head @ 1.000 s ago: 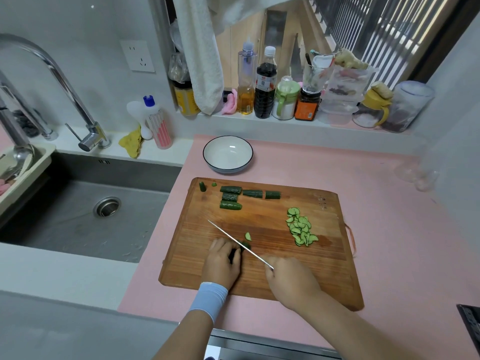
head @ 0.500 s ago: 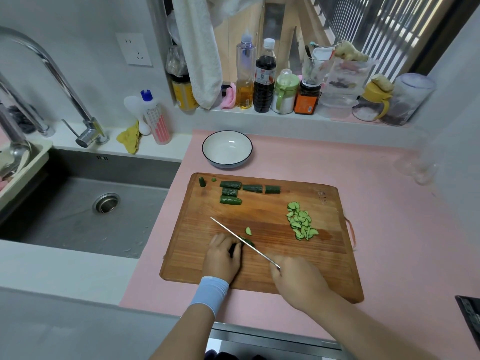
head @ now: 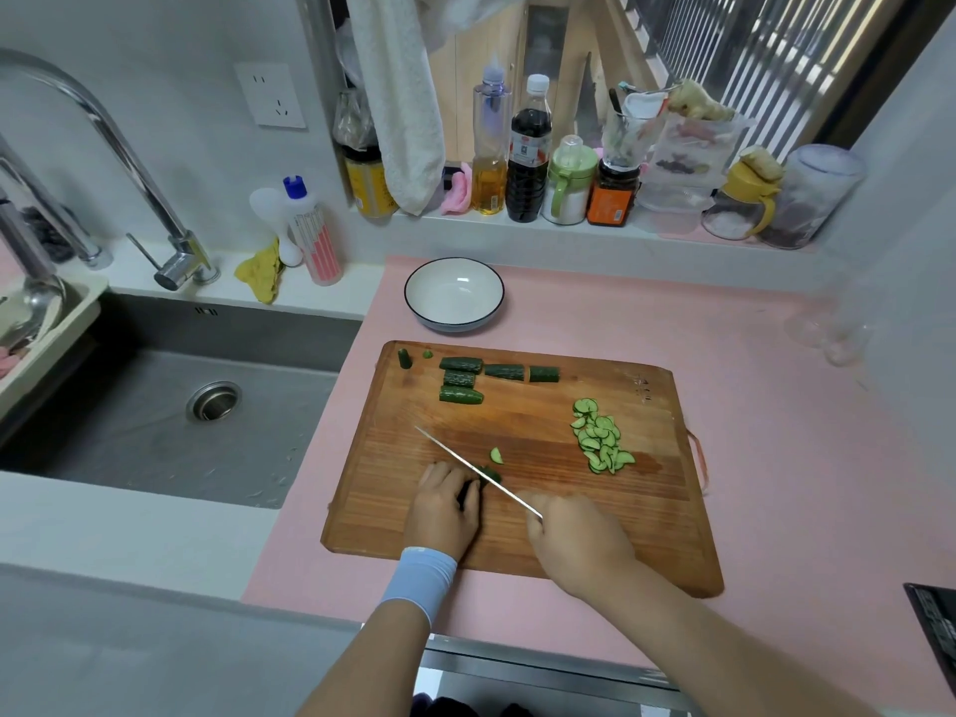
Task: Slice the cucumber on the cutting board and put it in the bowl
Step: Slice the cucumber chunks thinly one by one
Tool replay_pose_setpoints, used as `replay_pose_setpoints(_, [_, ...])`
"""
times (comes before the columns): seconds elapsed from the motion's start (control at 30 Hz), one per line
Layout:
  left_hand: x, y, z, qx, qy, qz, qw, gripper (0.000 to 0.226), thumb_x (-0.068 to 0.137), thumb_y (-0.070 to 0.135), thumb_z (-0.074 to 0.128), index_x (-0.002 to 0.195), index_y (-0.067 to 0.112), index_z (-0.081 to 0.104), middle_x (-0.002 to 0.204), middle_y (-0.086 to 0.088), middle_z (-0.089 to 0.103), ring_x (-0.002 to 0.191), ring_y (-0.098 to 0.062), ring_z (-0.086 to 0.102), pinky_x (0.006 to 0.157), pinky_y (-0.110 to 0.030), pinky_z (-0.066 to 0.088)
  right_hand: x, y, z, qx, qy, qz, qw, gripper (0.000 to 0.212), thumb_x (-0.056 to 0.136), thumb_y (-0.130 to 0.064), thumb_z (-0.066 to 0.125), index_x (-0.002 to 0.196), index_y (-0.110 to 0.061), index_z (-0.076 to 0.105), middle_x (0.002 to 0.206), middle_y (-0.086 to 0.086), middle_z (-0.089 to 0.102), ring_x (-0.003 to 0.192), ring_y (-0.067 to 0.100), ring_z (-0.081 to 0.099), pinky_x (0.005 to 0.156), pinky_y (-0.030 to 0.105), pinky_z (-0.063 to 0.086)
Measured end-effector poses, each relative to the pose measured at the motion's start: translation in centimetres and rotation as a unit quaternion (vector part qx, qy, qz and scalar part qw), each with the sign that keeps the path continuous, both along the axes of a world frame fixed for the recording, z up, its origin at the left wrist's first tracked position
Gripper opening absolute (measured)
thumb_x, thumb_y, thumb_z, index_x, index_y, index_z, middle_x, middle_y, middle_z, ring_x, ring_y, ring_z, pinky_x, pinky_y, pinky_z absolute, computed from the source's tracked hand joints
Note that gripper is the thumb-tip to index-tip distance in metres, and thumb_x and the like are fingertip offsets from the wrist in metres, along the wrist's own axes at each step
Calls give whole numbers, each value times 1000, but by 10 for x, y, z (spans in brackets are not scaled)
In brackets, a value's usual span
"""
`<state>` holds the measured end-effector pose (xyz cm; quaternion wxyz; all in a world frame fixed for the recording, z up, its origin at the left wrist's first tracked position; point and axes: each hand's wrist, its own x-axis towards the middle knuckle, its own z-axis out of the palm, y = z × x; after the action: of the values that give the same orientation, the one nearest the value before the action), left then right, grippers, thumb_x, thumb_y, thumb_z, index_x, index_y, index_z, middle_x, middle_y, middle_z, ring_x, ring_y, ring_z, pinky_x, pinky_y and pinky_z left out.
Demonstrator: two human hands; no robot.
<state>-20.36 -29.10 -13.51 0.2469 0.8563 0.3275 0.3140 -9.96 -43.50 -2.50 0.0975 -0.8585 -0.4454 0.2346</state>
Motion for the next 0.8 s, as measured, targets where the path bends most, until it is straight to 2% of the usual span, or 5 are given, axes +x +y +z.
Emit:
replay_pose_setpoints(0.07, [0, 1, -1, -2, 5, 3, 1000, 14, 77, 1, 72, 85, 11, 69, 84, -2, 63, 83, -19, 54, 82, -17, 40, -2, -4, 0, 10, -19, 8, 1000, 31, 100, -27, 40, 122, -36, 61, 94, 3, 70, 88, 29, 63, 69, 34, 46])
replay_pose_setpoints(0.17, [0, 1, -2, -2, 5, 8, 1000, 13, 76, 1, 73, 83, 11, 68, 82, -1, 62, 82, -19, 54, 81, -18, 42, 0, -12, 0, 12, -19, 0, 1000, 32, 101, -31, 40, 126, -35, 60, 95, 2, 71, 88, 27, 64, 73, 35, 51])
replay_pose_setpoints(0.47, [1, 1, 1, 1, -6, 6, 1000, 17, 73, -2, 74, 84, 11, 69, 84, -1, 64, 83, -18, 54, 82, -17, 42, 7, -29, -4, 27, -12, 2, 1000, 28, 101, -32, 39, 115, -35, 63, 77, -2, 67, 70, 20, 60, 66, 37, 52])
replay_pose_setpoints(0.67, [0, 0, 4, 3, -11, 4, 1000, 16, 74, -2, 75, 82, 10, 69, 82, -1, 63, 82, -15, 52, 81, -13, 38, 4, -20, -4, 12, 0, -6, 1000, 24, 101, -32, 39, 97, -25, 62, 71, -5, 59, 69, 22, 58, 63, 35, 46])
replay_pose_setpoints(0.8, [1, 1, 2, 5, -9, 2, 1000, 16, 73, -2, 76, 78, 10, 66, 78, -1, 59, 78, -16, 51, 78, -14, 37, 3, -2, -2, -2, 25, -13, 1000, 21, 99, -25, 41, 81, -28, 50, 69, -6, 53, 70, 23, 53, 61, 31, 38])
